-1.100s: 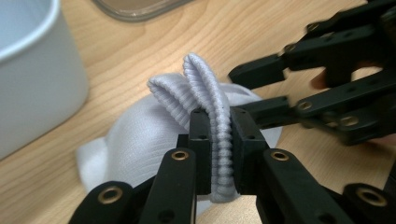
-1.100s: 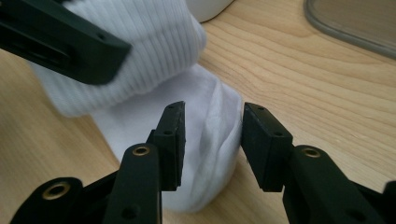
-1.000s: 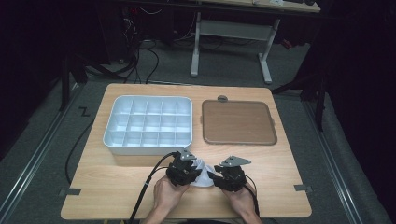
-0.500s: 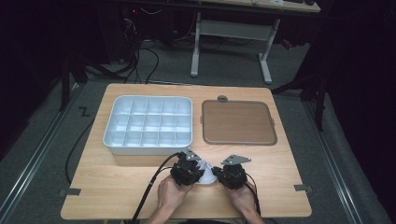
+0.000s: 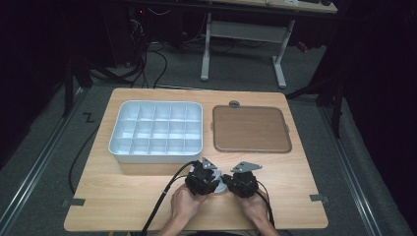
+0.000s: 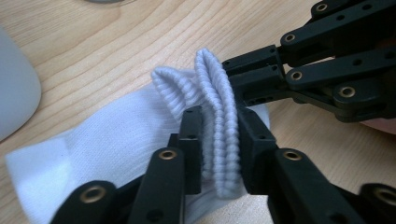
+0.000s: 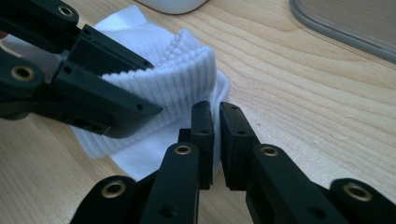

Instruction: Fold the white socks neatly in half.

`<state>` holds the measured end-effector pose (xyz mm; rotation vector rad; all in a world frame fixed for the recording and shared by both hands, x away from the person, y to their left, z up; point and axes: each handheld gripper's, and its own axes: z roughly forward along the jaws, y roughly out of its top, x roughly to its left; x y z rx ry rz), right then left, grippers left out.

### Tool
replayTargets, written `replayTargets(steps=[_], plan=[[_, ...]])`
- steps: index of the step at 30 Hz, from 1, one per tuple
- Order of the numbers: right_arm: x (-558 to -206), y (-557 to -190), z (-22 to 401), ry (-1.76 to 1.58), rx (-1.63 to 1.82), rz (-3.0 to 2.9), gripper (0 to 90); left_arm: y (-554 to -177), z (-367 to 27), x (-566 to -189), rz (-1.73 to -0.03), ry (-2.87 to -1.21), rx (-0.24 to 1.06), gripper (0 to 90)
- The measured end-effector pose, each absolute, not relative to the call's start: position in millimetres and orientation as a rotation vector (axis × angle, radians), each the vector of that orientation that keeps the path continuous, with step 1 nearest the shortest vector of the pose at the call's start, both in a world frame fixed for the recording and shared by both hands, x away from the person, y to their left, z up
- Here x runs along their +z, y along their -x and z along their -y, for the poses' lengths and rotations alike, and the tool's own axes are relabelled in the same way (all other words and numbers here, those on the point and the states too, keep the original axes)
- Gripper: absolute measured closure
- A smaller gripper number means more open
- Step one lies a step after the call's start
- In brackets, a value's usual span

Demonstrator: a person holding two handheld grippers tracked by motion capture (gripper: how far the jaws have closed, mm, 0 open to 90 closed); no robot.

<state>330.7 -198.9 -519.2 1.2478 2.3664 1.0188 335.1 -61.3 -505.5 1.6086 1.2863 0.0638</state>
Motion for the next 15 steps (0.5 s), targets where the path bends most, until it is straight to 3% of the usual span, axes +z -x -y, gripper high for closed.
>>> replayTargets(steps=[4, 15], plan=[[-520, -331, 199, -1.238, 1.012, -2.374, 85.0, -337, 57, -502, -1.28, -1.601, -0.03, 63.0], [-521, -332, 201, -1.241, 1.006, -2.381, 85.0, -335, 48, -489, -1.251, -1.544, -0.057, 48.8]])
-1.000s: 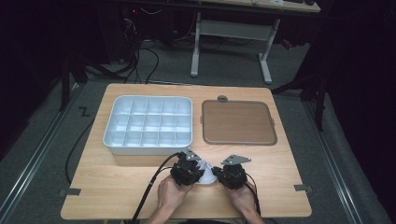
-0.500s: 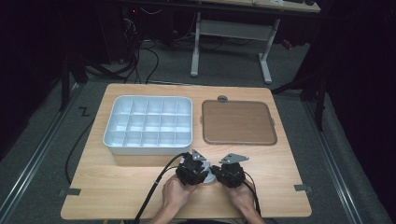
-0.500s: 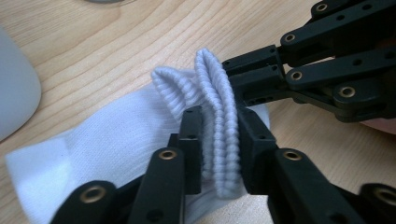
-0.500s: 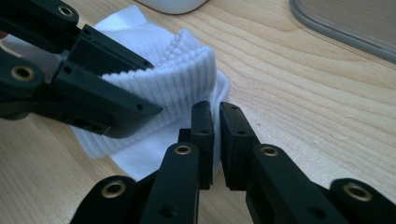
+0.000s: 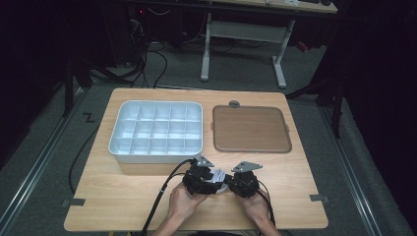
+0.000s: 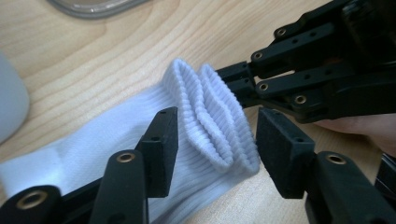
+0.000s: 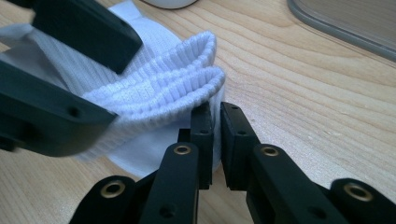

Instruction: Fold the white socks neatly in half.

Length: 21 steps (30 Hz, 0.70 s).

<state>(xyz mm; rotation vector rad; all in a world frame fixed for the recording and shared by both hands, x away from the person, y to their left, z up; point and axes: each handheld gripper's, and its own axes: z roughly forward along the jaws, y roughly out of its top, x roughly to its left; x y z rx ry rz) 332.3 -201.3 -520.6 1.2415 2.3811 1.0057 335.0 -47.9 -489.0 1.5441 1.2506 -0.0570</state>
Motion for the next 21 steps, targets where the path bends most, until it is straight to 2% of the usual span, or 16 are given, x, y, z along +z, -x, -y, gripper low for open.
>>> replayTargets(steps=[12, 21], plan=[[-521, -334, 202, -1.237, 1.005, -2.386, 84.3, -344, 12, -486, -1.297, -1.499, 0.061, 47.6], [-521, -337, 206, -1.25, 1.018, -2.389, 73.3, -343, -11, -507, -1.369, -1.464, 0.117, 45.1]])
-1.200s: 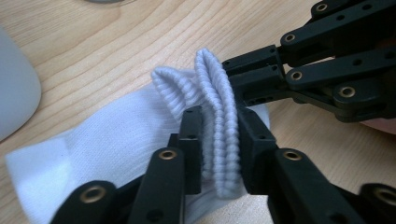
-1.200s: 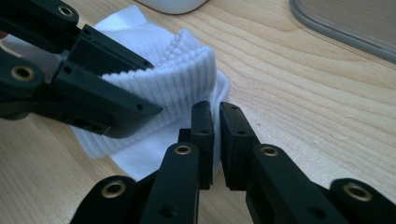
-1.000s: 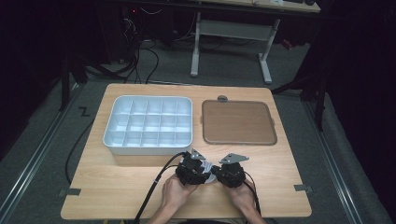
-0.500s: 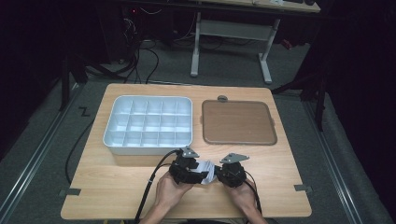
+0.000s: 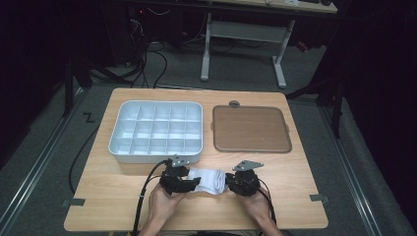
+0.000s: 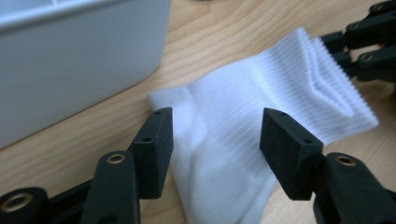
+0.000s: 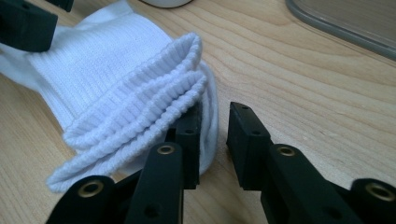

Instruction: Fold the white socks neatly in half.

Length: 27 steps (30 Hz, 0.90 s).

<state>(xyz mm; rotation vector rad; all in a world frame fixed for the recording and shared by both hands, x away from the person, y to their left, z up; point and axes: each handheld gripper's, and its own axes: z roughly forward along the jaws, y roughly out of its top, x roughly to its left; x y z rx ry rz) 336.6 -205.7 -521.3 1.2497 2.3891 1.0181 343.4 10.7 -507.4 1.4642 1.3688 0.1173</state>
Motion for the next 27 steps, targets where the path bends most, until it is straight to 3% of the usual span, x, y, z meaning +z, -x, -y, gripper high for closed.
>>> replayTargets(steps=[11, 18, 27], plan=[[-503, -328, 221, -1.321, 1.043, -2.299, 65.3, -340, -7, -515, -1.379, -1.481, 0.113, 45.1], [-479, -311, 217, -1.238, 1.079, -2.273, 69.1, -339, -3, -520, -1.386, -1.501, 0.129, 45.5], [-493, -299, 192, -1.172, 1.071, -2.365, 69.2, -338, -1, -524, -1.407, -1.494, 0.136, 44.6]])
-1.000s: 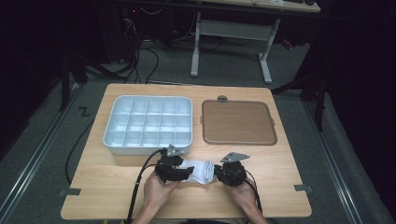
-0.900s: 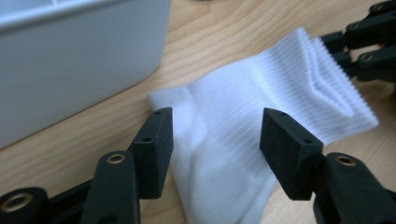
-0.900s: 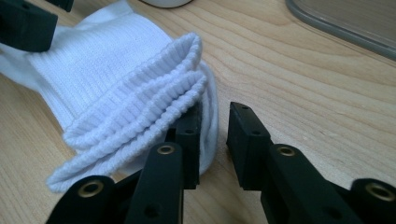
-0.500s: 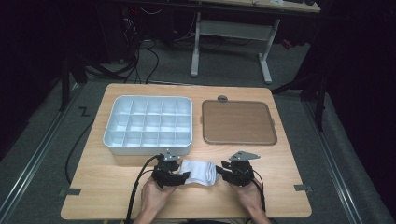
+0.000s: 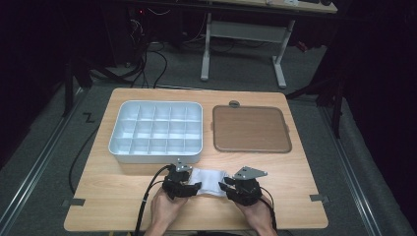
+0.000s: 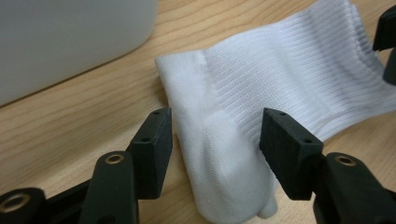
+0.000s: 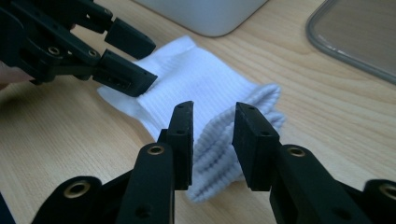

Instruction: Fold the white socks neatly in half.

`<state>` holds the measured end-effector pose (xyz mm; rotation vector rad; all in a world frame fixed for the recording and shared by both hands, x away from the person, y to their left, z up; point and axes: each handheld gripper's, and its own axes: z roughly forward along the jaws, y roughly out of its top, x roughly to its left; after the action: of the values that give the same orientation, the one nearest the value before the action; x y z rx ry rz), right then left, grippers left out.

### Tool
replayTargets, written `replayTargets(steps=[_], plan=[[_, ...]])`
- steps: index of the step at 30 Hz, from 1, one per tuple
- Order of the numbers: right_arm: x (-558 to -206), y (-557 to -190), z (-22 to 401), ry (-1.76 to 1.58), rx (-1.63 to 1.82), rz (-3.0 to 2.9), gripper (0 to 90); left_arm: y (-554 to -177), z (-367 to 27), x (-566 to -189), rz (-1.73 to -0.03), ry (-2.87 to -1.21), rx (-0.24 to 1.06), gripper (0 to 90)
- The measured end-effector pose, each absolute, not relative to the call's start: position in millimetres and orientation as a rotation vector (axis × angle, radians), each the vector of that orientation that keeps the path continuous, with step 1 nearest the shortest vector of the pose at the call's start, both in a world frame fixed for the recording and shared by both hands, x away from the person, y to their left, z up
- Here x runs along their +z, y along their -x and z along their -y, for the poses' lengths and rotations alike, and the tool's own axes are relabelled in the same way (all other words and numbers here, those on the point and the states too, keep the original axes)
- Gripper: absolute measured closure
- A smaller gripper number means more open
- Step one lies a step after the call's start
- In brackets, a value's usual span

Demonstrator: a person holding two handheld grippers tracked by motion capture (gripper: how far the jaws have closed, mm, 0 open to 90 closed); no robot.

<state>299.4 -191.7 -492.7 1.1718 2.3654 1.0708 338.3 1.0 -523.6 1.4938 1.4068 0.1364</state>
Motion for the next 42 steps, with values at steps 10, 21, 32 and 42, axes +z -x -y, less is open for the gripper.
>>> replayTargets(steps=[10, 21, 32, 42], plan=[[-507, -299, 188, -1.131, 0.954, -2.391, 82.8, -335, 1, -527, -1.412, -1.5, 0.156, 45.8], [-501, -298, 203, -1.145, 0.981, -2.331, 86.8, -332, 8, -527, -1.41, -1.566, 0.234, 47.1], [-506, -303, 204, -1.167, 0.958, -2.302, 73.9, -331, 9, -519, -1.429, -1.524, 0.22, 47.8], [-492, -305, 189, -1.103, 0.983, -2.274, 76.0, -340, 16, -509, -1.321, -1.534, 0.217, 48.0]])
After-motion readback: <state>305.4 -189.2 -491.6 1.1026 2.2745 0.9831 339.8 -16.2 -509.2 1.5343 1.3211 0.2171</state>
